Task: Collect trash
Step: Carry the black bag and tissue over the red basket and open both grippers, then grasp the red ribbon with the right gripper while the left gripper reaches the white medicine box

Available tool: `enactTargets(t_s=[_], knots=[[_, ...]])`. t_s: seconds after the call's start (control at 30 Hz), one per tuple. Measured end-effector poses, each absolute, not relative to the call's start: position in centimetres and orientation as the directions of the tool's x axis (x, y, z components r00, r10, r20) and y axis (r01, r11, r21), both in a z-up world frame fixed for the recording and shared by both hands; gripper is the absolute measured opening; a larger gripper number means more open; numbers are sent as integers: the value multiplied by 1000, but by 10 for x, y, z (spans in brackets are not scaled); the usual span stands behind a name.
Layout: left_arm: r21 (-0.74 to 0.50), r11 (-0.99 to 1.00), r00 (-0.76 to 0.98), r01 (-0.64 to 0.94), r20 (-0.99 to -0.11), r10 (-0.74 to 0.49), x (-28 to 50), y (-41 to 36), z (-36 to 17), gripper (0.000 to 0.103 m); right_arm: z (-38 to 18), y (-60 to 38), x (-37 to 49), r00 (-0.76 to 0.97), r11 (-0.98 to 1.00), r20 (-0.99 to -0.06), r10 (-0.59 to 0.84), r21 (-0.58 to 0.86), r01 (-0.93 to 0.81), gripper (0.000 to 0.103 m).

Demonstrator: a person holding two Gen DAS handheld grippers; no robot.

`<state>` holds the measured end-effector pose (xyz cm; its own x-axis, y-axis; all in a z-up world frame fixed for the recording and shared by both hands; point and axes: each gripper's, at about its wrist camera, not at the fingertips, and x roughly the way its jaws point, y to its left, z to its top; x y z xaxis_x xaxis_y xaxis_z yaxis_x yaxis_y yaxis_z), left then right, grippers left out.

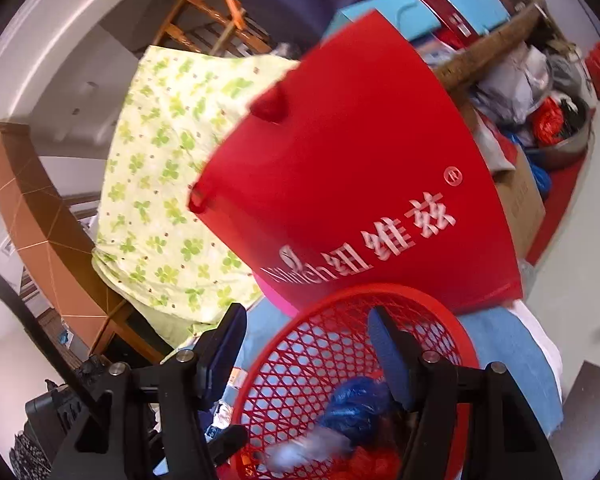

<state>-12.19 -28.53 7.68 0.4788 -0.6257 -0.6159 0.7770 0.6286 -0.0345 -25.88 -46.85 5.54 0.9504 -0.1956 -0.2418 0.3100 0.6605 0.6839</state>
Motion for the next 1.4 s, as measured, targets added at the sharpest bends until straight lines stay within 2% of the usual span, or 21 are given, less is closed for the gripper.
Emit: enactTargets(t_s=[0.23,0.37,0.47,0.57,0.7,0.8,0.87,0.97,1.1,1.23,1.4], knots=[[-50,779,631,626,-555,-542,-93,-189,88,71,87,-425,-259,988,771,-69,-135,619,149,67],[-7,891,747,454,-541,-386,-74,-110,77,72,109,-377,-254,999,854,27,-22,521,4,67],[-9,937,771,349,-565,-293,-59,-62,58,73,118,-335,-247,993,888,43,111,444,-118,67],[-11,959,771,284,-591,-235,-54,-33,35,73,115,-295,-232,972,890,-26,234,408,-203,67],[-2,967,759,256,-619,-202,-47,-16,6,73,86,-253,-213,910,873,-210,357,423,-244,67],[-17,960,723,280,-654,-222,-41,-15,-15,73,46,-234,-197,845,887,-410,344,436,-150,67],[-45,958,694,285,-680,-238,-34,-16,-19,73,24,-230,-189,806,893,-496,323,442,-86,65],[-113,942,665,315,-683,-304,-25,-22,-16,73,-8,-232,-174,747,926,-631,210,372,54,65],[-156,935,628,319,-704,-332,-5,-42,-23,73,-38,-245,-158,687,921,-722,83,319,224,65],[-179,955,587,235,-758,-286,26,-54,-40,73,-63,-258,-147,645,886,-764,-10,292,360,65],[-198,968,538,154,-805,-250,51,-63,-60,73,-88,-268,-128,579,824,-813,64,371,429,65]])
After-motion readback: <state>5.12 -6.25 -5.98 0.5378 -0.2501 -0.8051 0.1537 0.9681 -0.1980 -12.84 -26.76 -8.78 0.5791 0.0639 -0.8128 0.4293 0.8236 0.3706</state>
